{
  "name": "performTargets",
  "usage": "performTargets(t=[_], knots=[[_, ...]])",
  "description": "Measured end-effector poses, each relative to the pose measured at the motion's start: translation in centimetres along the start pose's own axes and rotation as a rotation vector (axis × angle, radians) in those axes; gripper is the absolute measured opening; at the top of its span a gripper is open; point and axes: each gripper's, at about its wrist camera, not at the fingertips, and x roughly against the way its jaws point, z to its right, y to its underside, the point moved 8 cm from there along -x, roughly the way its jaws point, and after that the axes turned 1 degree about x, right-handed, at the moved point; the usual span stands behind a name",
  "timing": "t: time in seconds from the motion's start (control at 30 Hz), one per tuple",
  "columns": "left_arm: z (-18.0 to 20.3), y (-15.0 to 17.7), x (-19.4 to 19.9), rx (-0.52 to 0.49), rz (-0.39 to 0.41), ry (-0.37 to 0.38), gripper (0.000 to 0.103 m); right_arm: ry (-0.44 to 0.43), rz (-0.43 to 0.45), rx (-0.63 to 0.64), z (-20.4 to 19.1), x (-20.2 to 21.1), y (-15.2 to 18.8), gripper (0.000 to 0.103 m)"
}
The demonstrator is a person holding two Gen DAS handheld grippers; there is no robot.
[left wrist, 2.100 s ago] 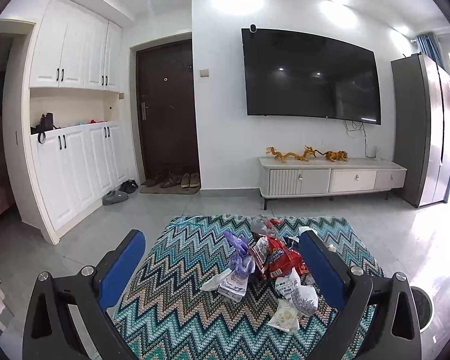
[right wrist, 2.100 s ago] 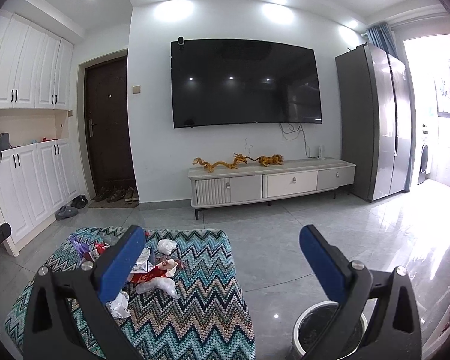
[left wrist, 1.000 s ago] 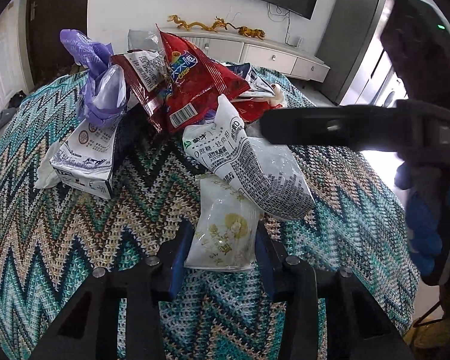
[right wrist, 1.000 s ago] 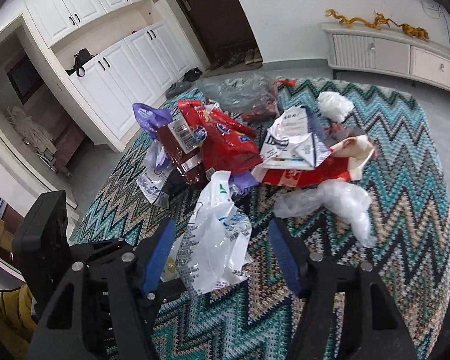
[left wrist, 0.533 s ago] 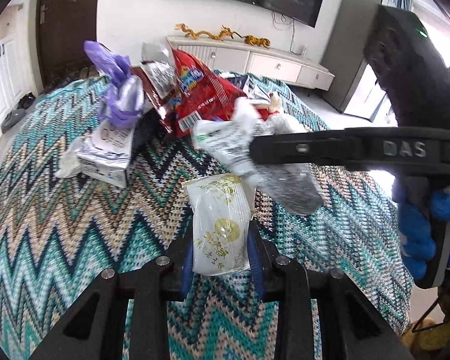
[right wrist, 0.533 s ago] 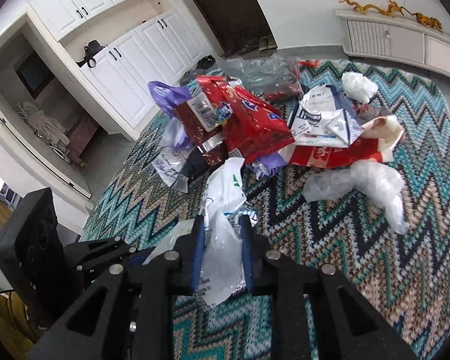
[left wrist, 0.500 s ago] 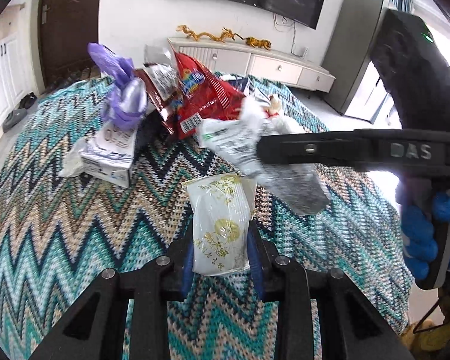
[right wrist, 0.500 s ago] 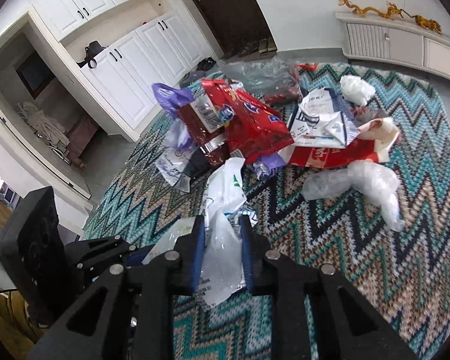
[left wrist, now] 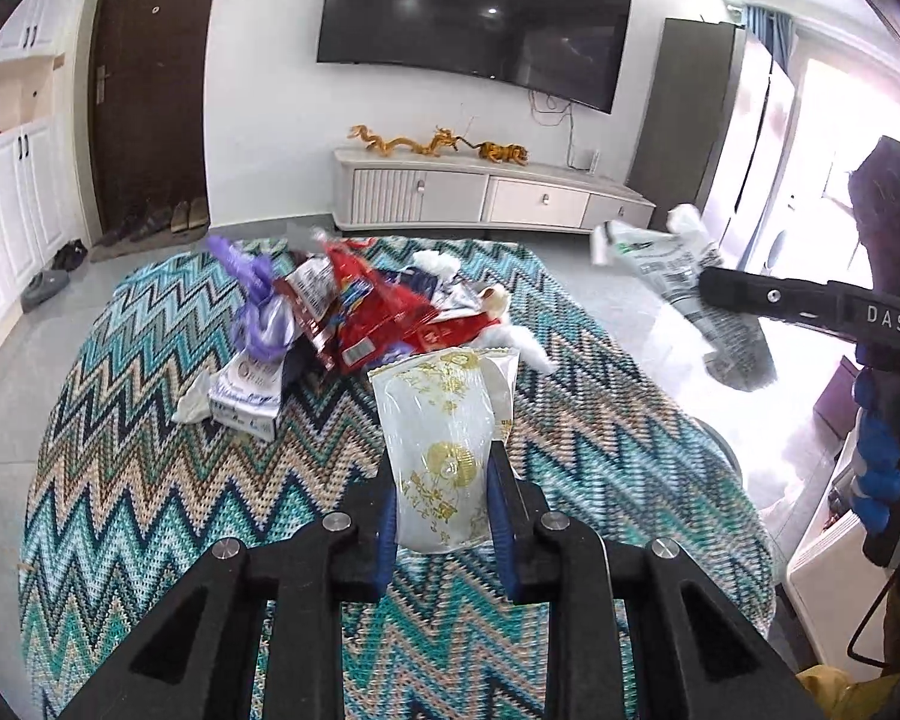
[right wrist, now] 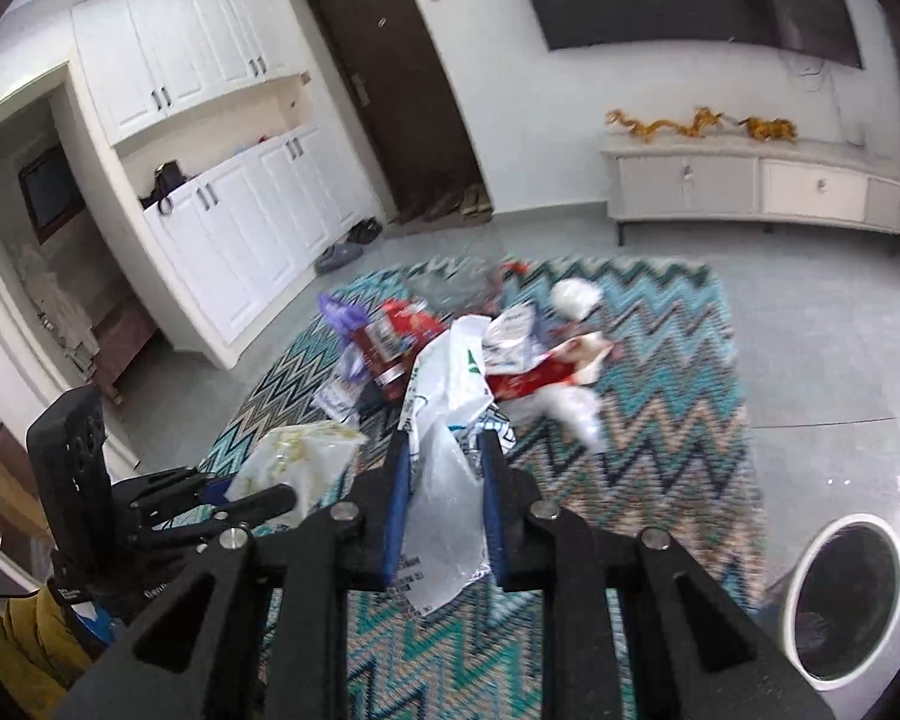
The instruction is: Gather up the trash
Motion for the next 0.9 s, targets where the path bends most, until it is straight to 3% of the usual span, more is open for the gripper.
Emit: performTargets(t=[0.2, 0.43, 0.67, 0.9], knots=[[5.1, -2.3, -0.2, -0.098, -0.006, 0.036, 0.024, 0.149, 0.101, -0.064, 6.3, 6.7, 0.6, 0.02], [16.1, -5.0, -5.1, -0.271, -0.09, 0.126, 0.024, 0.355, 0.156, -0.192, 16.9, 12.3, 3.7, 0.02], [27.7, -4.3, -14.5, -0.362, -0.257, 0.217, 0.025, 0.52, 0.088, -0.371, 28.9, 12.8, 10.3, 0.021], [36.8, -2.5, -22.8, -0.367, -0.39, 0.295, 0.028, 0.588, -0.012, -0.493, 38.1, 10.4, 16.1, 0.023]])
